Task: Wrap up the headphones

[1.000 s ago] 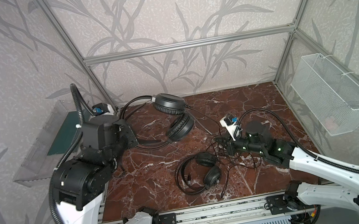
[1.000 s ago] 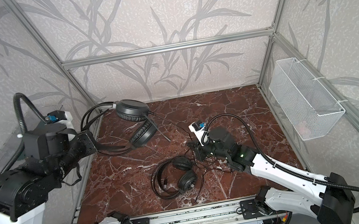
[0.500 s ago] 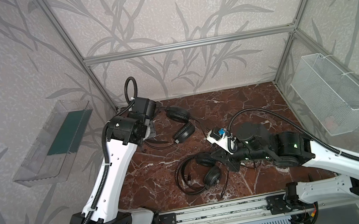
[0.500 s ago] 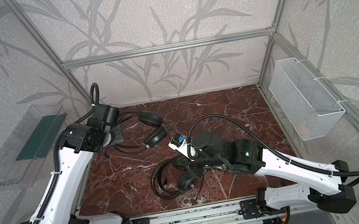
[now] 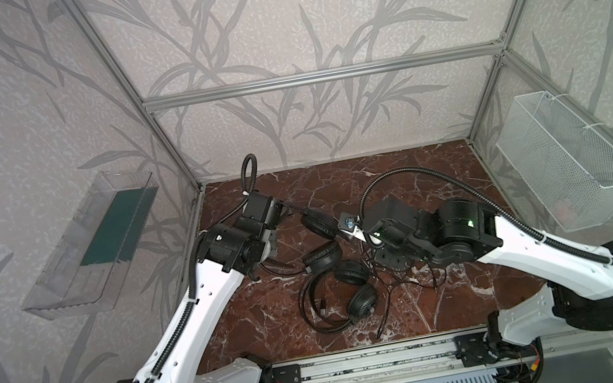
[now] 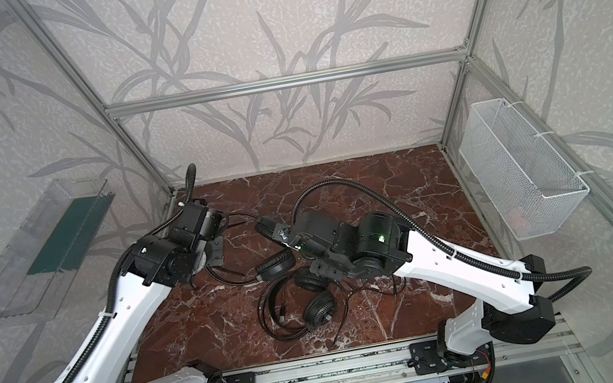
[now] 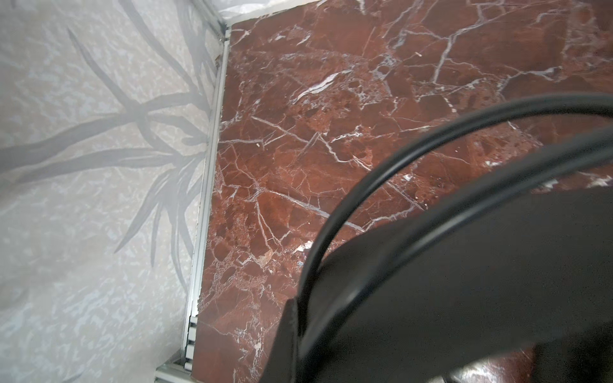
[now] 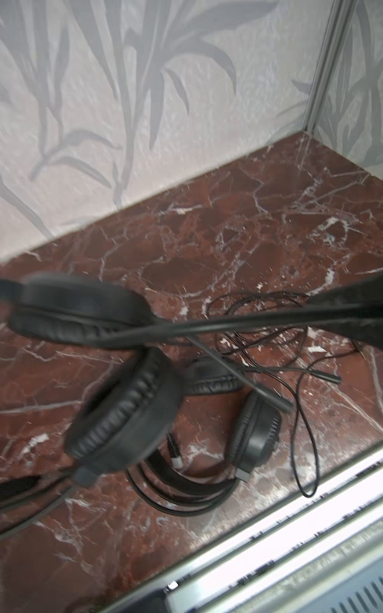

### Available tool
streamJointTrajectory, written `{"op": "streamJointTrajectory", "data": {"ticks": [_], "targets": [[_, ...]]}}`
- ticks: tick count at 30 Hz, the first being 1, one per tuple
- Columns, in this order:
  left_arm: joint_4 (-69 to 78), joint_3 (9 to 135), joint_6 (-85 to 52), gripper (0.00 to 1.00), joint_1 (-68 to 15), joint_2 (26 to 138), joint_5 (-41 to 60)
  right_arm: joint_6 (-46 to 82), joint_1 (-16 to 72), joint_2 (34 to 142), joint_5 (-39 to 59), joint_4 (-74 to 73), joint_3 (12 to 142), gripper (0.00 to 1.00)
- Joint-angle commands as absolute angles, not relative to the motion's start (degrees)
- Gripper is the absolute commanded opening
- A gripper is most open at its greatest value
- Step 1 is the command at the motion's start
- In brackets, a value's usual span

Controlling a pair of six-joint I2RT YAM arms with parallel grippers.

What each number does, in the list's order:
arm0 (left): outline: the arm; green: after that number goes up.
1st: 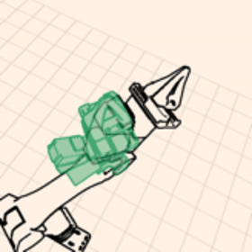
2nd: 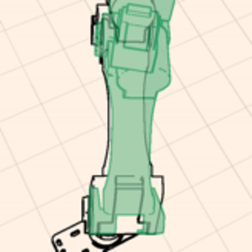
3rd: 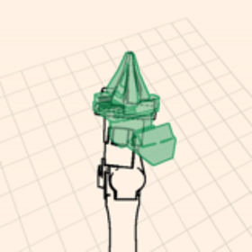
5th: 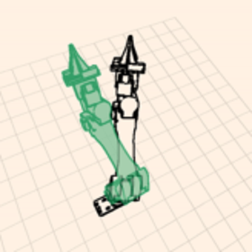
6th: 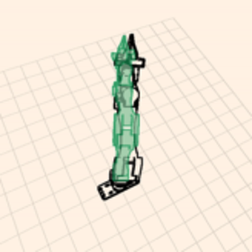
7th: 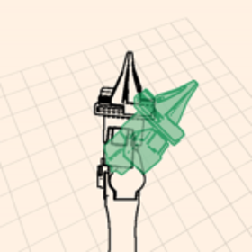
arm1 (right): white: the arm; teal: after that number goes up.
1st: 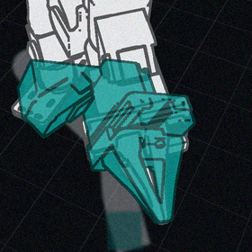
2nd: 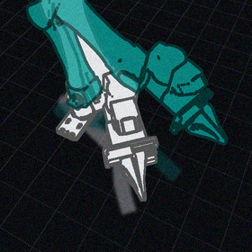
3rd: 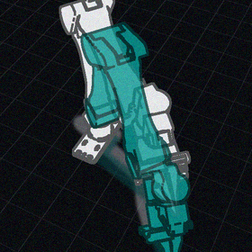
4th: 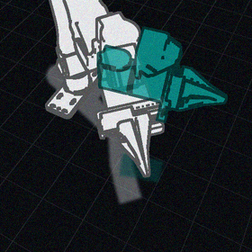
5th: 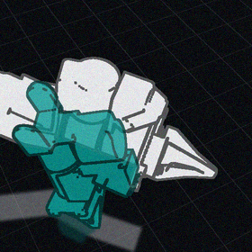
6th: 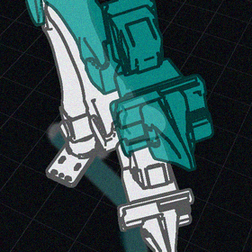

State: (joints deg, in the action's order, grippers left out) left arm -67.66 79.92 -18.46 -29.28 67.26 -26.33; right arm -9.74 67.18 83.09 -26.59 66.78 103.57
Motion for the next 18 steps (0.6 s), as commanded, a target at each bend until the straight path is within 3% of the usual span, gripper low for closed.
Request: {"op": "streamJointTrajectory", "data": {"ticks": [1, 6, 18], "targets": [[-59.28, 78.10, -14.75, 0.00, -31.34, 61.88, -20.72, -17.58, 67.53, 85.16, -34.19, 60.29, 108.35, 0.00], [-56.42, 75.78, -10.95, 0.00, -34.66, 56.45, -17.97, -27.92, 66.14, 88.03, -39.39, 47.85, 110.69, 0.00], [-54.23, 72.59, -8.23, 0.00, -38.59, 49.49, -9.68, -29.72, 54.91, 97.21, -24.67, 42.48, 122.32, 0.02]]}}
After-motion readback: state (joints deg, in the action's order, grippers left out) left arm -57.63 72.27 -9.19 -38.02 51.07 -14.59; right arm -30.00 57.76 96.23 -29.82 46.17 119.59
